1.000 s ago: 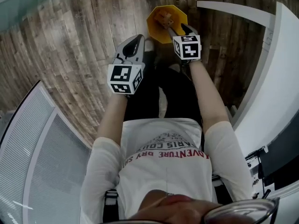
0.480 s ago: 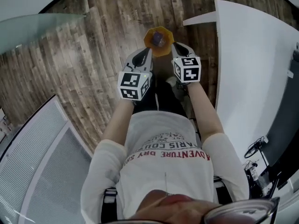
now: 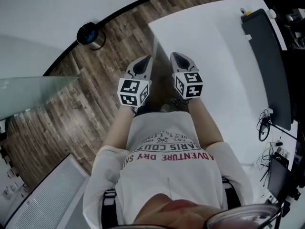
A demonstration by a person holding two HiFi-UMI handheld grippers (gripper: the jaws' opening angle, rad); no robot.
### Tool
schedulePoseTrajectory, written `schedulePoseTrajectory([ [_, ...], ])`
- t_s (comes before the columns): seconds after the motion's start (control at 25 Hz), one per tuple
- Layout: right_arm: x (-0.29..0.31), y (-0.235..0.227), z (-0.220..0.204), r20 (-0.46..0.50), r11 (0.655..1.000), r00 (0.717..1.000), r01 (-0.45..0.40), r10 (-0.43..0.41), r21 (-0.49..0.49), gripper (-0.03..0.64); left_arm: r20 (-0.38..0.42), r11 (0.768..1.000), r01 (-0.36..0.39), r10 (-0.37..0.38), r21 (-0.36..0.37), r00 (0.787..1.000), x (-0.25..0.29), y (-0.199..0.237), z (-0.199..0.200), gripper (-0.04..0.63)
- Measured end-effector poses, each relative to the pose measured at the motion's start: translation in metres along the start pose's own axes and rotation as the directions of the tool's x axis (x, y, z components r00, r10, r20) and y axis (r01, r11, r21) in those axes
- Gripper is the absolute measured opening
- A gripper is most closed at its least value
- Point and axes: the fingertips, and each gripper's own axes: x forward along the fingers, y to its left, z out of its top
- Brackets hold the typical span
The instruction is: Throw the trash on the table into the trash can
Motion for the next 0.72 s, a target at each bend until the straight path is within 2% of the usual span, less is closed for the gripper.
schedulePoseTrajectory([
  [0.08, -0.043, -0.043, 0.015, 0.066, 0.994, 0.992, 0.105, -0.106, 0.027, 0.034, 0.029, 0.993, 0.099, -0.101, 0.068, 0.994, 0.023, -0.044, 0.027, 0.023],
  [0.16, -0.087, -0.084, 0.024, 0.117, 0.976, 0.969, 0.214, -0.218, 0.046, 0.034, 0.049, 0.972, 0.196, -0.204, 0.13, 0.978, 0.045, -0.089, 0.049, 0.023],
  [0.28, -0.149, -0.134, 0.018, 0.147, 0.935, 0.924, 0.345, -0.354, 0.084, 0.034, 0.041, 0.932, 0.315, -0.326, 0.179, 0.944, 0.07, -0.157, 0.06, 0.023],
  [0.36, -0.19, -0.163, 0.007, 0.155, 0.895, 0.883, 0.428, -0.444, 0.13, 0.031, 0.017, 0.891, 0.4, -0.412, 0.214, 0.911, 0.083, -0.204, 0.059, 0.023],
  [0.44, -0.231, -0.188, -0.006, 0.152, 0.836, 0.825, 0.518, -0.544, 0.181, 0.031, -0.017, 0.831, 0.5, -0.512, 0.246, 0.859, 0.093, -0.253, 0.055, 0.023],
  [0.56, -0.291, -0.213, -0.025, 0.14, 0.721, 0.713, 0.646, -0.687, 0.252, 0.028, -0.08, 0.713, 0.644, -0.65, 0.277, 0.755, 0.101, -0.317, 0.047, 0.023],
  [0.64, -0.325, -0.223, -0.034, 0.129, 0.646, 0.642, 0.7, -0.756, 0.304, 0.026, -0.12, 0.642, 0.708, -0.71, 0.294, 0.694, 0.102, -0.348, 0.042, 0.023],
  [0.72, -0.352, -0.224, -0.042, 0.121, 0.583, 0.582, 0.733, -0.804, 0.351, 0.026, -0.152, 0.586, 0.751, -0.748, 0.303, 0.646, 0.1, -0.37, 0.039, 0.023],
])
